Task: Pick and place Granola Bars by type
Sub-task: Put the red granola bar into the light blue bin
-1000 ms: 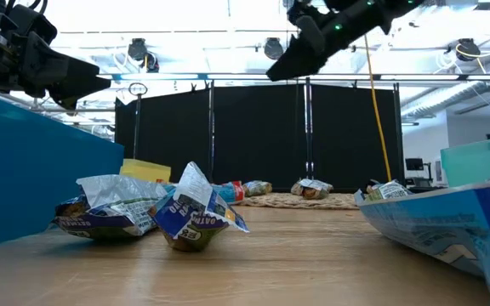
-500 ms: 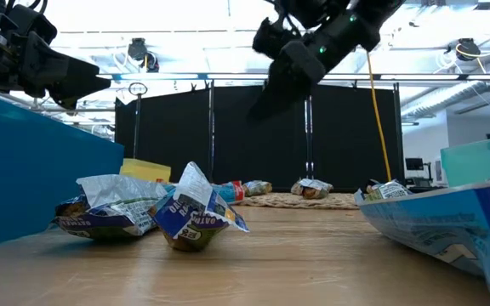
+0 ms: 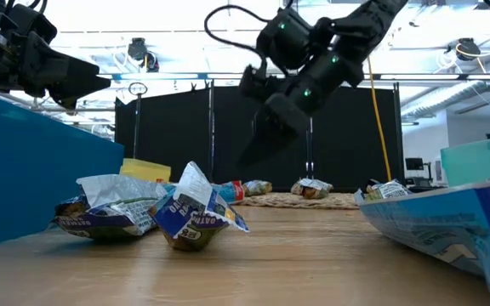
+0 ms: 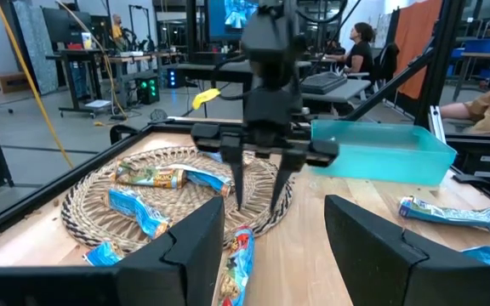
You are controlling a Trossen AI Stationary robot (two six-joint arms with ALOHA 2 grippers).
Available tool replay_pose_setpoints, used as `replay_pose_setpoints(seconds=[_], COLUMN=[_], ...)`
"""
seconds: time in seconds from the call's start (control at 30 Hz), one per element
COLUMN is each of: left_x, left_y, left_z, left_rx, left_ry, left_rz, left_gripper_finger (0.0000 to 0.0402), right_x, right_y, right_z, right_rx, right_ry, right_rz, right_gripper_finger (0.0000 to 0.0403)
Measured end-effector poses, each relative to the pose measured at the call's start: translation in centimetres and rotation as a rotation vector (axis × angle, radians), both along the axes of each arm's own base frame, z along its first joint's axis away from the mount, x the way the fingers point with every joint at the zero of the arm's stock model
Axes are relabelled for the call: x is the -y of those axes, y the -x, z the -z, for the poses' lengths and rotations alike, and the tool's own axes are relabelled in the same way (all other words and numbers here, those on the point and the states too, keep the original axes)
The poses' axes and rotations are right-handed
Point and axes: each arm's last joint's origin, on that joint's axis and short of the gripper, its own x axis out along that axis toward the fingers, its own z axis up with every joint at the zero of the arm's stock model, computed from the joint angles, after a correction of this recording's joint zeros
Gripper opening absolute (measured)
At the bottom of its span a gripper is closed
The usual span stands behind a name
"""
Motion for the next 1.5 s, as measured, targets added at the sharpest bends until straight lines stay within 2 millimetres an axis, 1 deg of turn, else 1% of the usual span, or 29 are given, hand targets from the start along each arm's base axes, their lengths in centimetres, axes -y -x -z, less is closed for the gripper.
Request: replay_pose_setpoints(seconds=[0.17,0.37,0.5,1.5], left_x=[0.0,0.0,0.0,0.0], left_y=[0.0,0.0,0.0,0.0], left_z=[0.0,0.0,0.0,0.0], left_rx=[0.000,0.000,0.000,0.001], left_ry=[0.000,0.000,0.000,0.000], left_rz=[0.000,0.000,0.000,0.000], left_gripper_finger=[0.0209,0.0209,0.0209,0.0209], right_x=[1.1,1.2,1.2,1.2], right_y=[-0.1,-0.5,-0.6,-0.6], right_z=[1.0,2.0,1.7,1.8], right_rx=[-0.021,-0.017,0.009,0.005], right_ry=[-0.010,-0.056,-0.053,-0.056], right_rz=[0.027,0.012,0.011,0.016], right_gripper_finger=[0.0167,0.0167,0.0167,0.0167])
